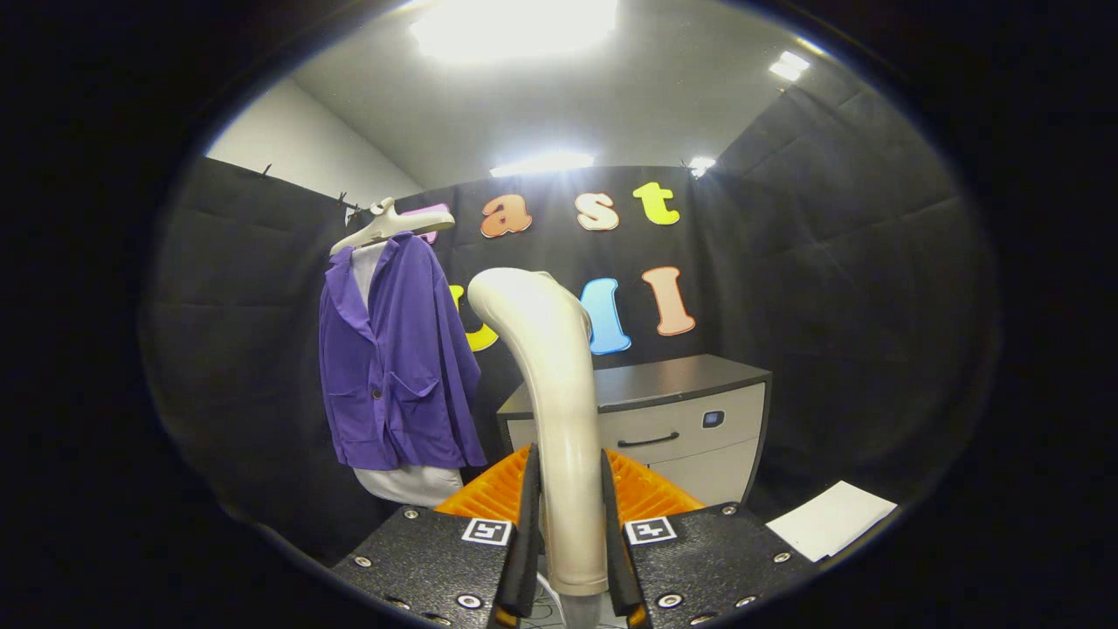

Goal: Iron the clothes twice with a garment steamer, once on the left side and once on the right side.

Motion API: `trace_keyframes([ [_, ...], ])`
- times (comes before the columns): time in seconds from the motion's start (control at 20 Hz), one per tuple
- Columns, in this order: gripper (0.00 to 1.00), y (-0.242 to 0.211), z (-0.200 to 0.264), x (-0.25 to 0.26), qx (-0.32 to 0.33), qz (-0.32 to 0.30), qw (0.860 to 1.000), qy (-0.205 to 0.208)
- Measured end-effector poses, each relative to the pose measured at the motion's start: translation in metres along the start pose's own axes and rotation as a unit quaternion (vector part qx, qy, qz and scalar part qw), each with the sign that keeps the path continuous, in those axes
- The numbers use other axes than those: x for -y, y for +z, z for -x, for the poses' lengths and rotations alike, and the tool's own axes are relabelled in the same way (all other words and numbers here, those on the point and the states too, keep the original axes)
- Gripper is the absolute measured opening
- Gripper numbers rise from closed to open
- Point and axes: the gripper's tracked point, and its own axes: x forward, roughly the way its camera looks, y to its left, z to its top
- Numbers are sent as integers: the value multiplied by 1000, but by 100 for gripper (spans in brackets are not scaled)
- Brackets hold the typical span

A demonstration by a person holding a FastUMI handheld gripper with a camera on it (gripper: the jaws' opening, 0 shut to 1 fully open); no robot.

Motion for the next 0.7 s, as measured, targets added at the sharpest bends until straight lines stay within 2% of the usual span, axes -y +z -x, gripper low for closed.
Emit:
trace_keyframes([
  [0.7,34,-6,3,-21,-12,14,1000,-2],
])
